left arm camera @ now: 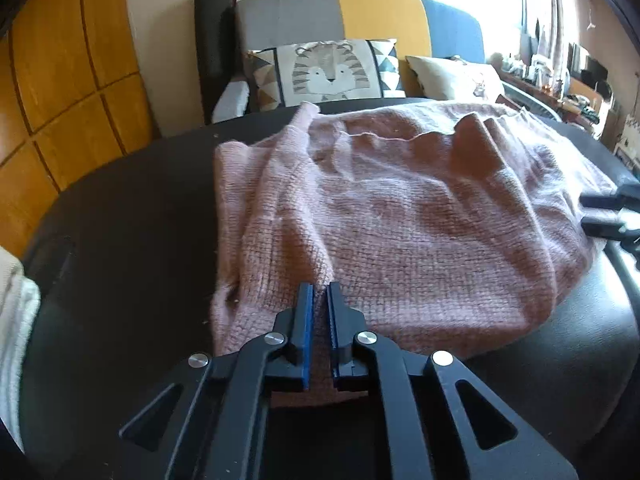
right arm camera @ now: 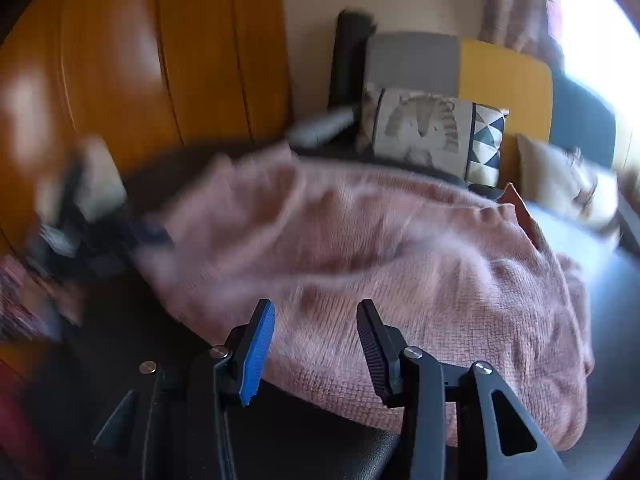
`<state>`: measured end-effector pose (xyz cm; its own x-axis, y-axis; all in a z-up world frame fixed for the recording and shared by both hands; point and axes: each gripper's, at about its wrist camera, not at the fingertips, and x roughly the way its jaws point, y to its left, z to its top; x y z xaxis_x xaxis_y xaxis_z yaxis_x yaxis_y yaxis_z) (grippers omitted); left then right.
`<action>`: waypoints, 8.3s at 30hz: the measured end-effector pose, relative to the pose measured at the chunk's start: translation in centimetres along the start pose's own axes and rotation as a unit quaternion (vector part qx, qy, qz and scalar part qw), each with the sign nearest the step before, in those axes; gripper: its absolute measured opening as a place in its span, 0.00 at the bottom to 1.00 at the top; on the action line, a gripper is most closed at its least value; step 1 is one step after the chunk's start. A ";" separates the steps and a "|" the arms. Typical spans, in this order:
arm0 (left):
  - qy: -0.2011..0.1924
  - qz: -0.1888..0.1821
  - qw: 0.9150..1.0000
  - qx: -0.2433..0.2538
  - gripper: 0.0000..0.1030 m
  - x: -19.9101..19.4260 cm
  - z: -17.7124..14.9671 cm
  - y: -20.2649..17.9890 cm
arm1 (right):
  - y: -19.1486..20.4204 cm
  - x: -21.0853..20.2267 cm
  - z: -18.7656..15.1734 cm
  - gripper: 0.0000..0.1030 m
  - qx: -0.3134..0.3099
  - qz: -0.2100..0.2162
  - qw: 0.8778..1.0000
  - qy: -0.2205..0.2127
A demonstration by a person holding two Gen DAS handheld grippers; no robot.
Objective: Fold clothes
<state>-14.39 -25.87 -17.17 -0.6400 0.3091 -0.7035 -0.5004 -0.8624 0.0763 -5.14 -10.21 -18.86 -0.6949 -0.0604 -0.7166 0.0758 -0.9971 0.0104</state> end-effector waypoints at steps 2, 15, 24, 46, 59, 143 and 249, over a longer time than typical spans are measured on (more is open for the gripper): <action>-0.002 0.007 1.000 0.004 0.06 -0.1 -0.1 -0.1 | 0.2 2.1 -0.7 0.42 0.015 -0.021 0.999 0.025; -0.021 0.040 0.998 -0.047 0.04 -1.4 -0.9 2.4 | 0.5 2.9 -2.5 0.42 0.035 -0.050 0.998 -0.013; -0.006 0.027 0.998 -0.061 0.08 -1.1 -1.2 3.8 | 0.3 2.6 -2.5 0.42 0.042 -0.043 0.998 -0.015; -0.038 0.022 0.997 0.061 0.45 0.5 8.8 -11.8 | 0.0 2.6 -2.4 0.43 0.042 -0.040 0.998 -0.018; 0.062 0.045 0.996 -0.041 0.18 8.9 11.9 -14.3 | -0.2 2.5 -2.5 0.43 0.047 -0.035 0.998 -0.020; -0.057 -0.116 0.983 -0.134 0.08 -0.7 1.0 -4.6 | 2.0 1.2 4.1 0.44 -0.053 0.045 0.997 -0.018; -0.034 -0.284 0.906 -0.312 0.07 3.3 -1.1 3.1 | 10.8 20.8 21.2 0.18 -0.102 0.105 0.987 0.058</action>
<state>-17.42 -28.00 -20.04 -0.4270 0.7802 -0.4570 -0.3477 -0.6083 -0.7135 -33.93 -23.21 -18.84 -0.5633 -0.2480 -0.7882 0.3613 -0.9318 0.0350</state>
